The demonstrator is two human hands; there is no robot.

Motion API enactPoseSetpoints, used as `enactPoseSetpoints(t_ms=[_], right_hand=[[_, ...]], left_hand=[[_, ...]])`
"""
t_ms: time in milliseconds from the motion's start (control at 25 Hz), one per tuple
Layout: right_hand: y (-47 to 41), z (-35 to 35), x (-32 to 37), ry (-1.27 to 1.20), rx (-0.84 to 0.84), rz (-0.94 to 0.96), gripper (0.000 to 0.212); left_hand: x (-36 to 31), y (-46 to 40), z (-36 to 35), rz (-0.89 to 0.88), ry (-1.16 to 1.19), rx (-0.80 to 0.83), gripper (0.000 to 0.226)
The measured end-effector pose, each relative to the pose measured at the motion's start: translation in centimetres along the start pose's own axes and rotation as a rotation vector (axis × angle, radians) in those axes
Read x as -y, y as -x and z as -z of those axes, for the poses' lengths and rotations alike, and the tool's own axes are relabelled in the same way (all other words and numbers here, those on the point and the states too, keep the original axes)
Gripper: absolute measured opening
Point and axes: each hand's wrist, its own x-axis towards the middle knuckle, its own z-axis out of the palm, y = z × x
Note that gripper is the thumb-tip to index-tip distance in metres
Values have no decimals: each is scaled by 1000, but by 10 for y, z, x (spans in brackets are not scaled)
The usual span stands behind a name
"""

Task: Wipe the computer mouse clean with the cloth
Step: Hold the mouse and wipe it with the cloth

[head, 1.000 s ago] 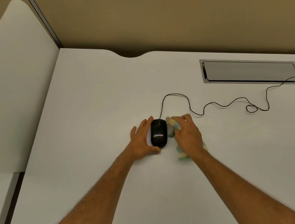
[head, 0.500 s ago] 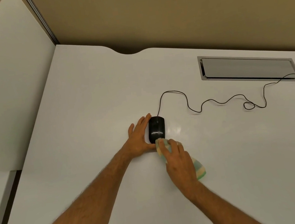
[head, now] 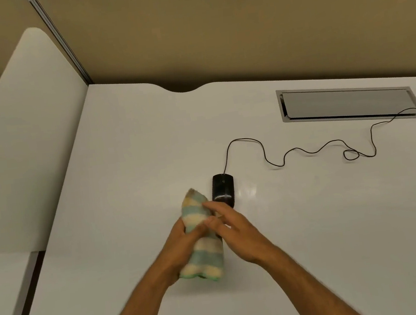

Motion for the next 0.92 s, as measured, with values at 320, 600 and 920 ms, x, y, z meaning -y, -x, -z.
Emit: enactPoseSetpoints(t_ms=[320, 600, 920], right_hand=[[-88, 80, -26, 664, -79, -36, 131], [-100, 88, -66, 749, -140, 109, 111], [-100, 89, -71, 725, -128, 150, 102]], left_hand=[[-26, -23, 24, -387, -655, -446, 56], [1, -95, -14, -484, -1237, -267, 75], [17, -88, 15, -728, -1328, 45, 59]])
